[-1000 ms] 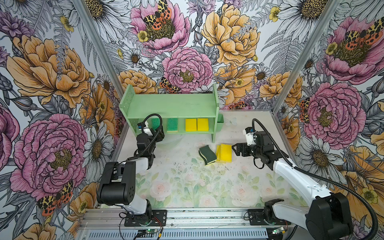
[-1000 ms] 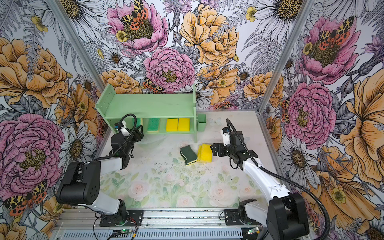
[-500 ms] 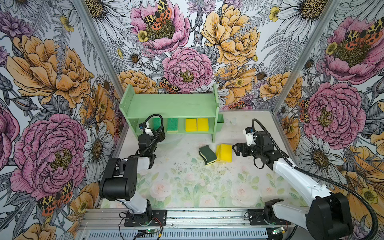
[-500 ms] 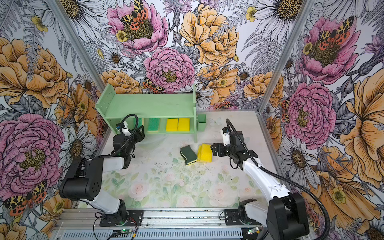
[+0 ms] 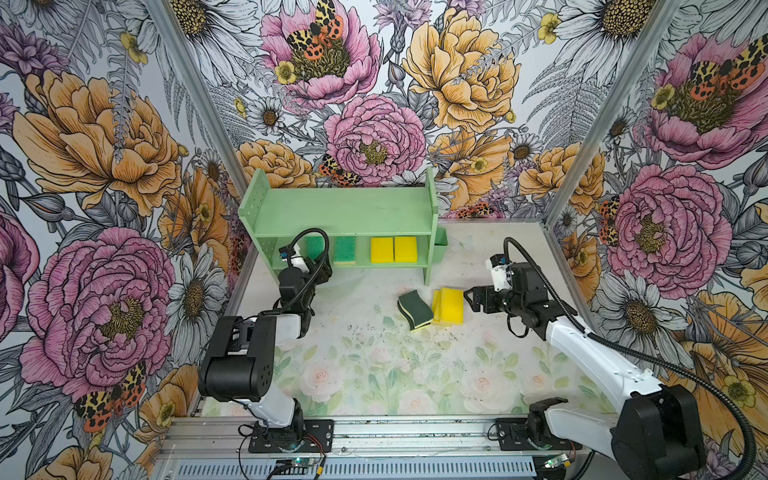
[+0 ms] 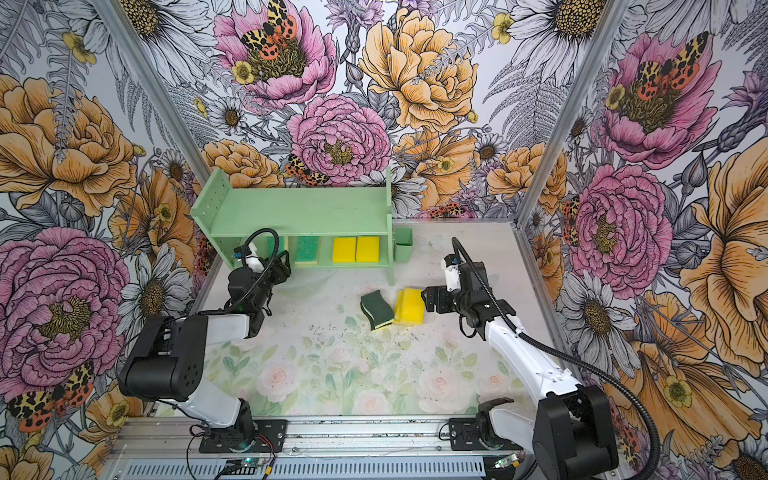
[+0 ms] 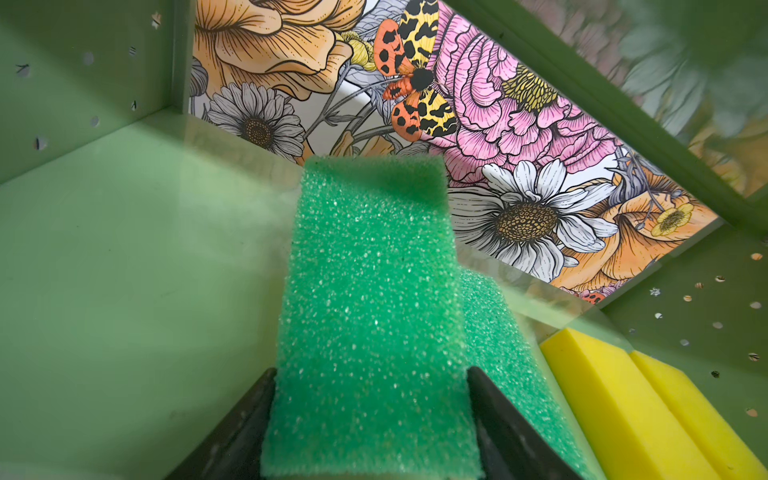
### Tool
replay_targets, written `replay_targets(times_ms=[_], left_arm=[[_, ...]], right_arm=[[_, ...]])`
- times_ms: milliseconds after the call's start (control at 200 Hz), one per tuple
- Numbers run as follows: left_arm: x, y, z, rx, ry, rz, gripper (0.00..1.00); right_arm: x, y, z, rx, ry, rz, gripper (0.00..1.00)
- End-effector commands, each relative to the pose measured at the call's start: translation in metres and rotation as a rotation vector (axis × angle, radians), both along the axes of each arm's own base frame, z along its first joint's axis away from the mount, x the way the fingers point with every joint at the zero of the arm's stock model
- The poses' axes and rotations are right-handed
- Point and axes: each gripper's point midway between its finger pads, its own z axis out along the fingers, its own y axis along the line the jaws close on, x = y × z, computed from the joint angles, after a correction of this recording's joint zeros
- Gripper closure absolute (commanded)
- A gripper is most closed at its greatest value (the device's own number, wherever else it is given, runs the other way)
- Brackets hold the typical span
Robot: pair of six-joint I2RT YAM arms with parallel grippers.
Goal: Place and organize the cleaning sponges onto the shelf
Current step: 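Open the left gripper and draw it back out of the lower shelf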
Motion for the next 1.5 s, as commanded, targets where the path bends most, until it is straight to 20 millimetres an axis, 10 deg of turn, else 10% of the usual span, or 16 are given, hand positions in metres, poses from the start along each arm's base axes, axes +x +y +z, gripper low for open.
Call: replay_targets(times_ms=[0,916,1496], left_arm=[[-0.002,-0.005,-0.009,0.023,0.05,0.002,0.29],[-0.012,0.002,-0.006,0.016,0.042,0.041,0.25],[-0.044,0.001,0.006,0.029,0.044,0.057,0.02]], right_arm=[[0.008,-0.003,0.008,-0.012,-0.029,-0.007,0.08],[0.008,-0.002,0.008,-0.011,-0.027,-0.006,0.08],[0.007,0.007,0.02,0.038,-0.042,0.023,0.08]])
